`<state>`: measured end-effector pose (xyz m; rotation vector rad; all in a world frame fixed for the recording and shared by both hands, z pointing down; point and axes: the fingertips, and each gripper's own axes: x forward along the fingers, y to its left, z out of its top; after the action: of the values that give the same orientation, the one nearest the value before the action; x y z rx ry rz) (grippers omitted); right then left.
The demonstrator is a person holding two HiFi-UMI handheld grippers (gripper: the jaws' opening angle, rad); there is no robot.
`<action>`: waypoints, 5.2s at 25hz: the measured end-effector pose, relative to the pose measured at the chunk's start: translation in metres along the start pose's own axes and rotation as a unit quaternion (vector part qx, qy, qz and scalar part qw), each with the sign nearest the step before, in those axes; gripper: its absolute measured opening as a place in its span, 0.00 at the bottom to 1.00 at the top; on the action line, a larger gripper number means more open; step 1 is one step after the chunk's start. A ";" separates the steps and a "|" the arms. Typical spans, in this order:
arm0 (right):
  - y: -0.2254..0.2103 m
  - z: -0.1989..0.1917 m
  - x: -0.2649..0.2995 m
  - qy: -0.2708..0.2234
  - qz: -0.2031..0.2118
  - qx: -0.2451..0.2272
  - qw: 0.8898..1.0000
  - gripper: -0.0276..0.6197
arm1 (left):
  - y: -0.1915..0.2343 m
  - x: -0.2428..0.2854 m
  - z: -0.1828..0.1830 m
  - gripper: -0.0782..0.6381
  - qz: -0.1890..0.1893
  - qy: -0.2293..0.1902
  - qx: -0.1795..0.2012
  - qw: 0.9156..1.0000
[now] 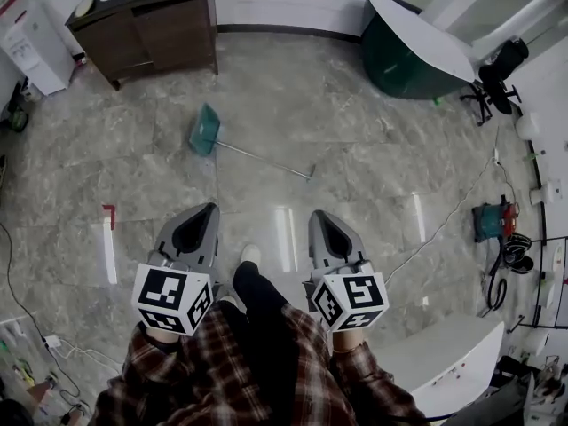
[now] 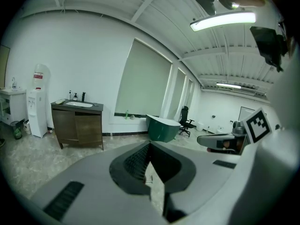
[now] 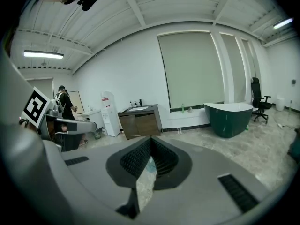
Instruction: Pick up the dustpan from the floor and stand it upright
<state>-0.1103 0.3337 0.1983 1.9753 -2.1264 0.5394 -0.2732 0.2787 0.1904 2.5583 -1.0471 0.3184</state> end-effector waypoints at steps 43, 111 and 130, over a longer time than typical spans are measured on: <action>-0.257 0.117 0.302 0.006 -0.181 0.124 0.976 0.06 | 0.091 0.429 0.153 0.11 -0.160 0.083 0.064 0.982; -0.515 -0.408 0.467 0.269 -0.221 0.321 0.881 0.27 | 0.063 0.726 -0.311 0.11 -0.119 0.336 0.019 0.934; -0.567 -0.619 0.553 0.339 -0.225 0.290 0.866 0.27 | 0.148 0.817 -0.518 0.11 -0.103 0.373 0.036 0.921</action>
<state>0.3330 0.0376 1.0510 1.9976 -1.0972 1.6184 0.1570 -0.1233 0.9724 2.2389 -0.4747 1.1681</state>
